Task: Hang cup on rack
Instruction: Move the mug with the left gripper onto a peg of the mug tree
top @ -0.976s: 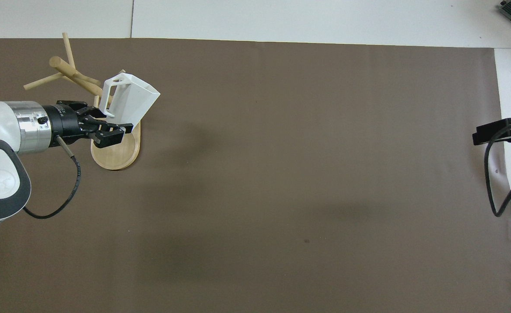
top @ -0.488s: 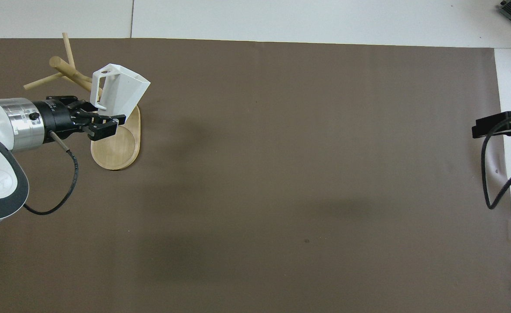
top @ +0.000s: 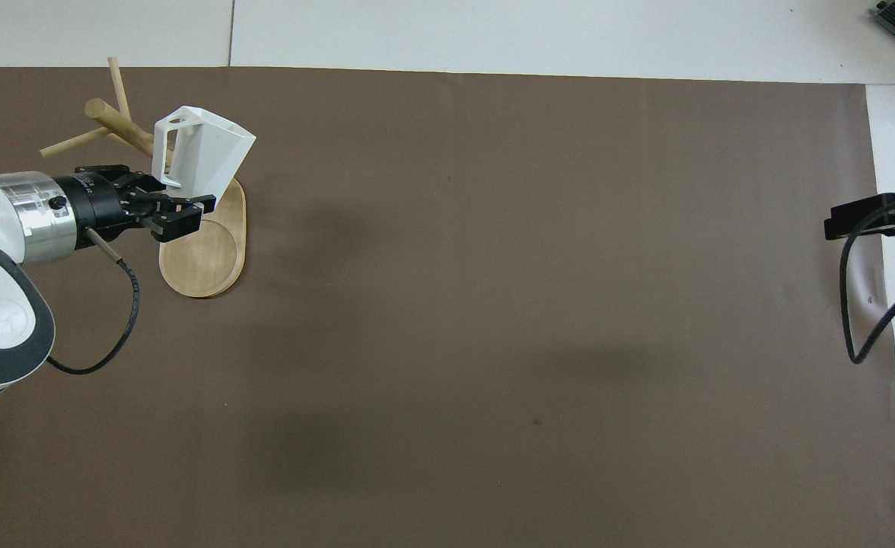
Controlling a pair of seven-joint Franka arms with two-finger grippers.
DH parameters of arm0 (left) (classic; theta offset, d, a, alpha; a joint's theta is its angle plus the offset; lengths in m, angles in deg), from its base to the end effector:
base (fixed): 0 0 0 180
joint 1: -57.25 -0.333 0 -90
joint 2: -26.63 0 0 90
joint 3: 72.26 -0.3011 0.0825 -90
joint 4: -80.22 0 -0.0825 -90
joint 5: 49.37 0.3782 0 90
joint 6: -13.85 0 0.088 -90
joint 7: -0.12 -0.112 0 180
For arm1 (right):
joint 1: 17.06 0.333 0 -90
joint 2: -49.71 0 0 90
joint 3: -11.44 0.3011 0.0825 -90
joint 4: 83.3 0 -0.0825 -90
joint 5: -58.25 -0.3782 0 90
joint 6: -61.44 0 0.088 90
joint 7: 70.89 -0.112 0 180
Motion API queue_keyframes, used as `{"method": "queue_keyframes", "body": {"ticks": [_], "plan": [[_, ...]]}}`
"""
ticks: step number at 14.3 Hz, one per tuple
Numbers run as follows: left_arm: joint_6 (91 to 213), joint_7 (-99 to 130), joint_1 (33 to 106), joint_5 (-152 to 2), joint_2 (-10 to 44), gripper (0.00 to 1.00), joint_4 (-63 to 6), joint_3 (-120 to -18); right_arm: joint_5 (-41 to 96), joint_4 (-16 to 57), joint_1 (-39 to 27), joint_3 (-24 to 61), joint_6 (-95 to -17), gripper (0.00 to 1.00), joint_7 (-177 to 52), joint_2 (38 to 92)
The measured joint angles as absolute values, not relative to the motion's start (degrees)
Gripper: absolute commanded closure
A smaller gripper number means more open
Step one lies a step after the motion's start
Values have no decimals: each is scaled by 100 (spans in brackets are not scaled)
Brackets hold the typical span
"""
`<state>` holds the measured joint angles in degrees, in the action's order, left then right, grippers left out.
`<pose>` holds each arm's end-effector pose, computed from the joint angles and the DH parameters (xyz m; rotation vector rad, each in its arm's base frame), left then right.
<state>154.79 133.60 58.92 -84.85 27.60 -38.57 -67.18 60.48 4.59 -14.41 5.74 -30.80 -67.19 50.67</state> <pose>0.5713 -0.0691 0.4638 0.6658 2.4951 -0.4223 0.5575 -0.0334 0.6163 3.0963 0.0182 0.0879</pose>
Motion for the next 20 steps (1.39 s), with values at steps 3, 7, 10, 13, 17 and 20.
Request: {"method": "queue_keyframes", "body": {"ticks": [3,7,10,13,17,20], "plan": [[15512,13383,5892,-8485,2756,100,-3871,-6718,6049,459,-1441,574,-3080,0,-6724,5067],[15614,13488,5888,-8485,2716,100,-3884,-6718,6049,459,-1441,574,-3080,0,-6743,5067],[15692,13663,5880,-8485,2690,100,-3889,-6718,6049,459,-1441,574,-3080,0,-6764,5067],[15777,13893,5853,-8485,2660,100,-3892,-6715,6049,459,-1443,572,-3081,0,-6791,5067],[15877,14151,5828,-8485,2646,100,-3920,-6716,6048,459,-1444,565,-3081,0,-6793,5067],[16030,14254,5807,-8485,2643,100,-4013,-6718,6048,459,-1445,563,-3081,0,-6795,5067]]}}
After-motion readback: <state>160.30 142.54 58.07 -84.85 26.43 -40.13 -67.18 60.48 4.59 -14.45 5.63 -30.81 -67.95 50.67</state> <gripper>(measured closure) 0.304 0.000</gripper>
